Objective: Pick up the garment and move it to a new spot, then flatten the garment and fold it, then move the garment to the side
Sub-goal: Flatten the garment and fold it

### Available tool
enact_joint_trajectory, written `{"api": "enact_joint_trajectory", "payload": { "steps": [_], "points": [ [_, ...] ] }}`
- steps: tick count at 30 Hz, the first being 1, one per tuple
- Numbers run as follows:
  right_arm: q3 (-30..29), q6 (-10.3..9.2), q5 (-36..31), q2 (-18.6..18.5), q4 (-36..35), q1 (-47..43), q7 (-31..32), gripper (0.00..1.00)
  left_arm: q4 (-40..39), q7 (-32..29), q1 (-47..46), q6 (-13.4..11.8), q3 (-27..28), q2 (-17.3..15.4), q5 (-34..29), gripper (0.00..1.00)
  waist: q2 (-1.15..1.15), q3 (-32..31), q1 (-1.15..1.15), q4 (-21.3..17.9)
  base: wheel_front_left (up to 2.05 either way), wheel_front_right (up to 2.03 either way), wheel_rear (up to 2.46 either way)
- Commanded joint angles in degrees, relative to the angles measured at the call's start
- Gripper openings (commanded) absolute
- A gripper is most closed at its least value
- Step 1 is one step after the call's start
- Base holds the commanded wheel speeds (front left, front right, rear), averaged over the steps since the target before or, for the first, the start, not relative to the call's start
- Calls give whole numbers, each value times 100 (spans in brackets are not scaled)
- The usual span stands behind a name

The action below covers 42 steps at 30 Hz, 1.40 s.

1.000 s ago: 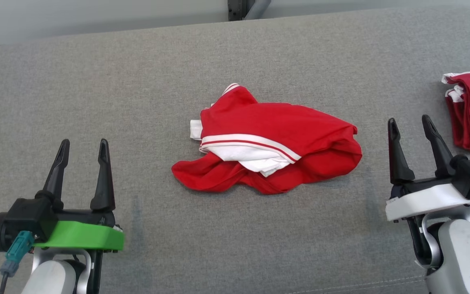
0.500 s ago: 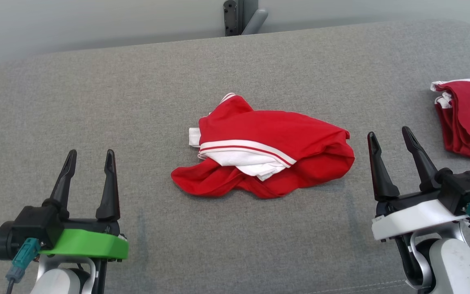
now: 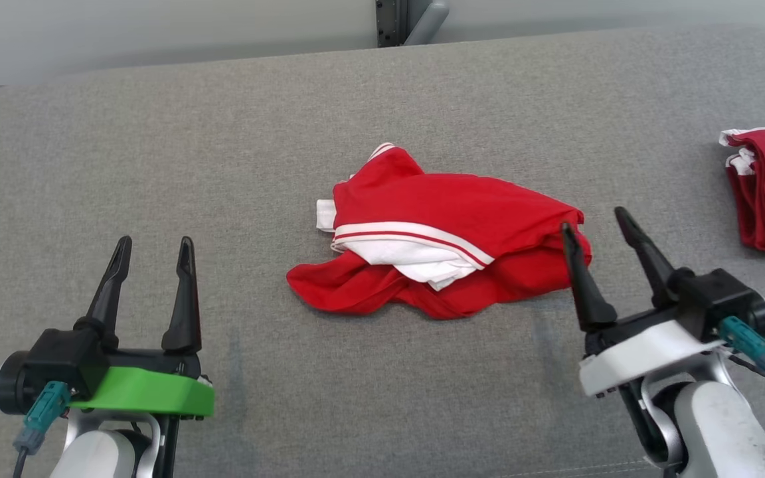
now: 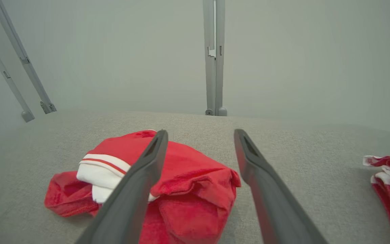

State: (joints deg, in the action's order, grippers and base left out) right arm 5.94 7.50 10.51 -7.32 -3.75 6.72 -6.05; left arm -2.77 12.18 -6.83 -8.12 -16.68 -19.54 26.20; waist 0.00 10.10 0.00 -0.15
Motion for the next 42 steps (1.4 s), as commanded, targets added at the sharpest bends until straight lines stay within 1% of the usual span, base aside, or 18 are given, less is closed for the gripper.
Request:
{"api": "enact_joint_trajectory", "payload": {
  "steps": [1,2,3,12,14,17,22,23,24,25,26,30,34,39,42],
  "points": [
    [225,-3,23,-86,107,160,55,100,2,21,-114,12,-8,-2,35,100,0,128,0,124,0,0,0],
    [374,-3,10,-147,188,233,95,100,21,17,-139,6,-20,20,46,100,0,181,0,173,0,0,0],
    [681,-3,21,-197,354,426,145,100,38,43,-212,41,-49,55,42,100,0,293,0,273,0,0,0],
    [2253,-5,117,-560,1448,1591,383,100,272,163,-494,134,-140,263,34,100,0,733,0,774,0,0,0],
    [2543,-5,34,-632,1686,1837,437,100,334,204,-541,154,-136,310,34,100,0,791,0,856,0,0,0],
    [2858,-5,-162,-737,2008,2155,510,100,425,241,-598,194,-118,366,37,100,0,841,0,935,0,0,0],
    [3084,-5,-424,-749,2344,2453,569,100,523,263,-628,240,-100,434,-1,100,0,862,0,978,0,0,0],
    [3084,-5,-495,-750,2402,2505,570,73,543,272,-630,247,-92,453,-10,100,0,858,0,979,0,0,0],
    [3039,-5,-555,-739,2457,2544,585,40,556,279,-630,255,-82,471,-14,100,0,858,0,976,0,0,0],
    [3016,-5,-587,-717,2506,2548,610,13,567,284,-631,260,-74,485,-19,100,0,852,0,971,0,0,0],
    [2991,-5,-628,-698,2525,2568,616,0,577,287,-631,268,-62,496,-31,100,0,847,0,963,0,0,0],
    [2814,-5,-588,-602,2395,2591,482,0,604,301,-647,293,-20,514,-61,100,0,822,0,913,0,0,0],
    [2669,-5,-481,-527,2015,2562,313,0,614,301,-614,313,37,518,-87,100,0,788,0,806,0,0,0],
    [2509,-5,-307,-381,1179,2631,35,0,608,299,-541,326,101,485,-127,100,0,723,0,599,0,0,0],
    [2118,-5,-252,-285,626,2567,-82,0,583,299,-502,322,131,449,-149,100,0,675,0,452,0,0,0]
  ]
}}
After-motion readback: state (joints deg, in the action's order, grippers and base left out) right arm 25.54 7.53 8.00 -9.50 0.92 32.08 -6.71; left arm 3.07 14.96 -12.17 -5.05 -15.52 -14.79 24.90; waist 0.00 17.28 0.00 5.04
